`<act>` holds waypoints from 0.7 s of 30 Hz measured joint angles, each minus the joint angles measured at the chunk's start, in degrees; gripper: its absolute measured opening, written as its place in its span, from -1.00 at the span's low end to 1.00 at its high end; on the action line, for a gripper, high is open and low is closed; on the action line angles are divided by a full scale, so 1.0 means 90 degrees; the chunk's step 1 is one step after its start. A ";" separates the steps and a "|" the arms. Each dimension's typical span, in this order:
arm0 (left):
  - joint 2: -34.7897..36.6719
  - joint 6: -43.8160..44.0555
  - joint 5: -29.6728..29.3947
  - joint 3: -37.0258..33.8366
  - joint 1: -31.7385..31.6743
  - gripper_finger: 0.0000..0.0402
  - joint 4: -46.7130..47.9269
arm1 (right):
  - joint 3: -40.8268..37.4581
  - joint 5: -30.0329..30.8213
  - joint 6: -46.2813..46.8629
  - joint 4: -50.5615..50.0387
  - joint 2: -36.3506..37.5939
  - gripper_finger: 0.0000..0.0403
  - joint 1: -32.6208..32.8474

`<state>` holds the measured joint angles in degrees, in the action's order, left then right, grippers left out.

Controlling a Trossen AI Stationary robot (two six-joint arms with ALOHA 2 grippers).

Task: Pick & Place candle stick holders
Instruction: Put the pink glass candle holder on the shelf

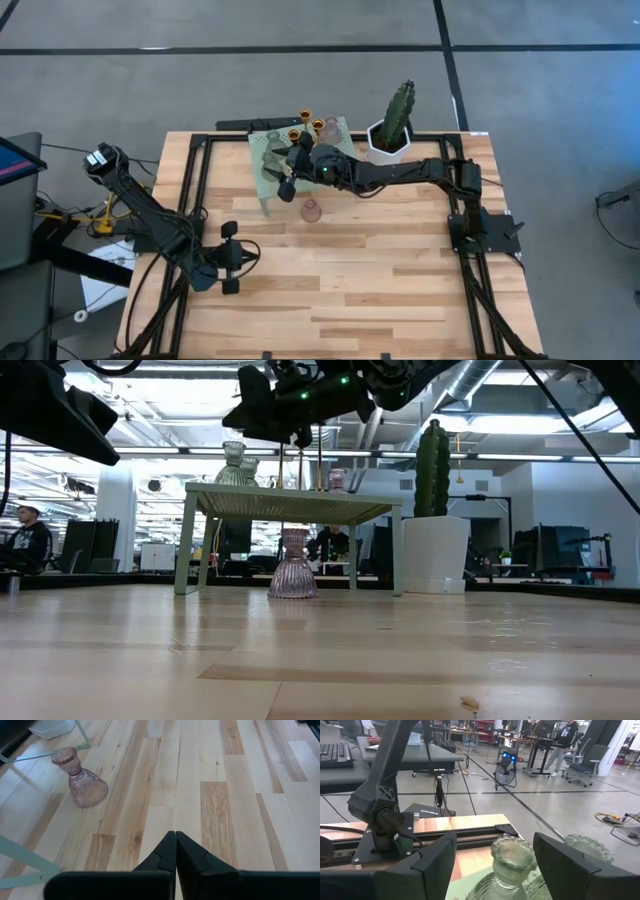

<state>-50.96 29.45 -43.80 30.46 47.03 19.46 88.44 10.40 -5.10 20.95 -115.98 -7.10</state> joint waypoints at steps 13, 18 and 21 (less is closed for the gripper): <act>0.0000 0.0002 0.0001 0.0000 -0.0001 -0.99 0.0006 | 0.0000 -0.0341 0.0002 -0.0144 0.0099 0.27 0.0187; 0.0000 0.0000 0.0001 0.0000 0.0000 -0.99 0.0007 | 0.0012 -0.0341 0.0005 -0.0505 0.0343 0.27 0.0216; 0.0000 0.0000 0.0001 0.0000 0.0000 -0.99 0.0010 | 0.0022 -0.0369 0.0011 -0.0714 0.0496 0.27 0.0281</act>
<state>-50.96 29.45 -43.79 30.46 47.03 19.55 88.64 7.08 -5.00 14.52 -111.52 -4.56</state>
